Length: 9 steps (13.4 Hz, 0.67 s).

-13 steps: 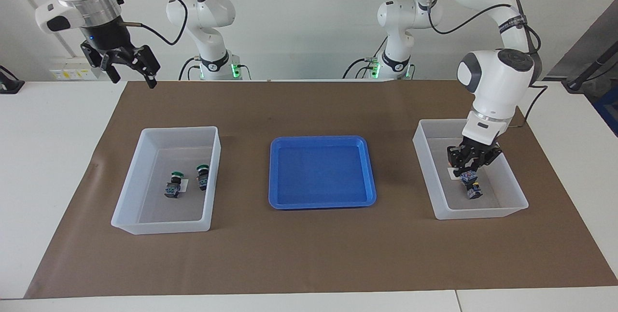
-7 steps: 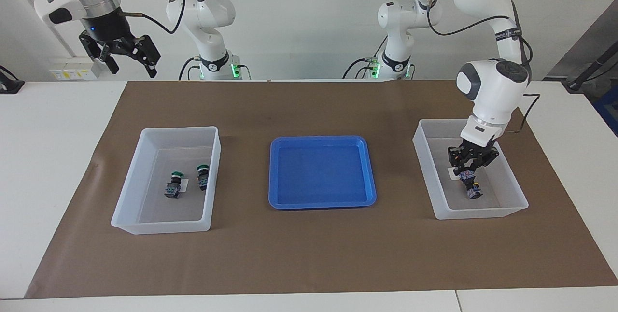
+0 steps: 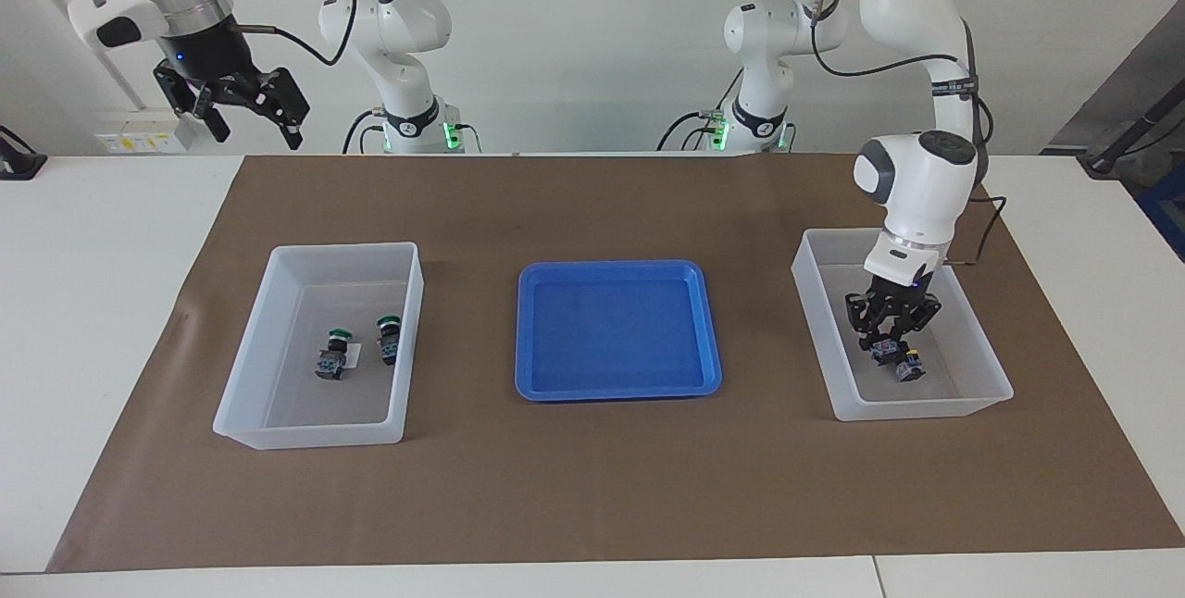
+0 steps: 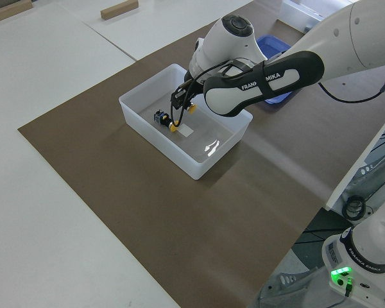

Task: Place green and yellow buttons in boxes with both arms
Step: 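Lower the yellow button into the box and open the left gripper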

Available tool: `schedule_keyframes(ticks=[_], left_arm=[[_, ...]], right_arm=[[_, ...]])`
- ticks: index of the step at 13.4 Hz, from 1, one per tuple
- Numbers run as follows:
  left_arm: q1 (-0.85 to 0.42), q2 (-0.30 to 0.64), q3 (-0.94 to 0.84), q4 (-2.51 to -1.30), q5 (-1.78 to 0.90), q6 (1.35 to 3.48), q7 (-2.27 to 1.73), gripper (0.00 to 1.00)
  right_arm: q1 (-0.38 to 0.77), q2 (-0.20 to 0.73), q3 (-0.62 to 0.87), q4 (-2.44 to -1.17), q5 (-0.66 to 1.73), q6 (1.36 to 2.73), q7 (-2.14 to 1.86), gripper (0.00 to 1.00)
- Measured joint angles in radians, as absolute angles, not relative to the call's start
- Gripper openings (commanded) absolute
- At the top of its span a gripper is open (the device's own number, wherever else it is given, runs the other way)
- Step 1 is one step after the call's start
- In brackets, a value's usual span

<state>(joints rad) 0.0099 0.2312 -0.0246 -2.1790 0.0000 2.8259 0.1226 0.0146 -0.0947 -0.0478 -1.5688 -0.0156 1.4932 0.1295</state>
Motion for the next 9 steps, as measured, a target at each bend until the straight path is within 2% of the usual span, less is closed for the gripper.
schedule_keyframes(ticks=[1,2,3,7,9], left_arm=[[0.008,0.239,-0.025,-2.179,0.000,2.837,0.123,0.77],[0.007,0.241,-0.025,-2.179,0.000,2.838,0.123,0.91],[0.006,0.241,-0.025,-2.178,0.000,2.839,0.123,1.00],[0.007,0.234,-0.019,-2.167,0.000,2.824,0.123,1.00],[0.008,0.207,-0.015,-2.142,-0.001,2.737,0.123,1.00]], right_arm=[[0.016,-0.095,-0.048,-1.569,-0.016,1.493,0.129,1.00],[0.017,-0.095,-0.048,-1.569,-0.016,1.493,0.129,1.00],[0.017,-0.095,-0.048,-1.569,-0.016,1.493,0.129,1.00],[0.017,-0.095,-0.048,-1.569,-0.016,1.493,0.129,1.00],[0.018,-0.095,-0.048,-1.569,-0.016,1.493,0.129,1.00]])
